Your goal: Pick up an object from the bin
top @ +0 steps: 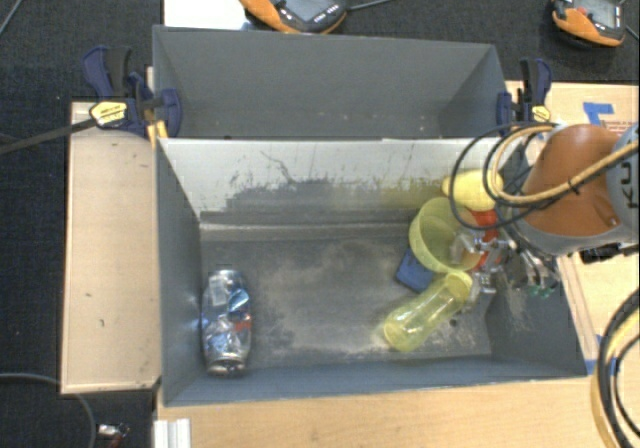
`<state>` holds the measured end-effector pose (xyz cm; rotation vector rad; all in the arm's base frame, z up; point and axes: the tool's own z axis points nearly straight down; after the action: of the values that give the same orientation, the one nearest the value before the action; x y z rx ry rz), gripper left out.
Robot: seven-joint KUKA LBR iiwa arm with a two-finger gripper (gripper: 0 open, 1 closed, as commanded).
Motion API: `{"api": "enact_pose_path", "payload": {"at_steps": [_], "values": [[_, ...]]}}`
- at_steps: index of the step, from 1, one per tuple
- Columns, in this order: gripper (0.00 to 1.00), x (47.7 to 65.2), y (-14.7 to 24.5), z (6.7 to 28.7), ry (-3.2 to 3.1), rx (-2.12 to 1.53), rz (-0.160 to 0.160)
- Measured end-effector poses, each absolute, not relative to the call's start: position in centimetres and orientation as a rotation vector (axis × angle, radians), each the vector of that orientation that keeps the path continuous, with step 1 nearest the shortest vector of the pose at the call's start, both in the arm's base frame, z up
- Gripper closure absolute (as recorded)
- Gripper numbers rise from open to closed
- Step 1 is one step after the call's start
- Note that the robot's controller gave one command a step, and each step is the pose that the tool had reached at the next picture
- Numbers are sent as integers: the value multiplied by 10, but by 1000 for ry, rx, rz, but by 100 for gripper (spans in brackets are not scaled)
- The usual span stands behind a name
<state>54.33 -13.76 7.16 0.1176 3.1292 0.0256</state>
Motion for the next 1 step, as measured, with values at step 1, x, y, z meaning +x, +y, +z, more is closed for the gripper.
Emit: {"api": "enact_pose_path", "payload": {"at_steps": [1], "values": [[100, 543, -136, 87, 3130, 114, 29]]}}
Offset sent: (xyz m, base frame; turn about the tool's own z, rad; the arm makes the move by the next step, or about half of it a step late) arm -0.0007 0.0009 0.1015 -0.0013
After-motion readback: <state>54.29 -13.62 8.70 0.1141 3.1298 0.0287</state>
